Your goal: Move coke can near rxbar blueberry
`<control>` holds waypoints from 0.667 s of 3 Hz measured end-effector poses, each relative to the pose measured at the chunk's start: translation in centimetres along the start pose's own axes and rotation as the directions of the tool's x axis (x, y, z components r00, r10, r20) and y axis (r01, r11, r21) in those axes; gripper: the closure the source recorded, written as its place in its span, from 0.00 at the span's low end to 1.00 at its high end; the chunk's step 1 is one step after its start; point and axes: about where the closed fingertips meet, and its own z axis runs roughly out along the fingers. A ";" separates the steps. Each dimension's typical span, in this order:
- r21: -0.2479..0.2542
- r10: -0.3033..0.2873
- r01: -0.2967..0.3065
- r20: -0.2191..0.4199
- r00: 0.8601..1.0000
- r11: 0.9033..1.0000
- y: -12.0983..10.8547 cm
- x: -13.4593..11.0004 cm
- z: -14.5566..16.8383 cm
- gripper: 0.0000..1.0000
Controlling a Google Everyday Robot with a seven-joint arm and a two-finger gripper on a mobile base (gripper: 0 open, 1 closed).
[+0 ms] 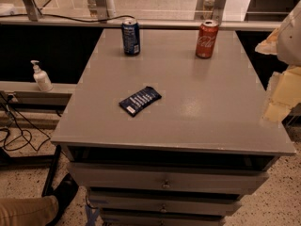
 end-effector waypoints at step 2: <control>0.058 0.068 -0.070 0.042 0.997 0.996 -1.5 1.5 -0.6 0.00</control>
Offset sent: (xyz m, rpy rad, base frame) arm 0.0229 -0.0530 0.0127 0.1188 -0.1336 -0.1800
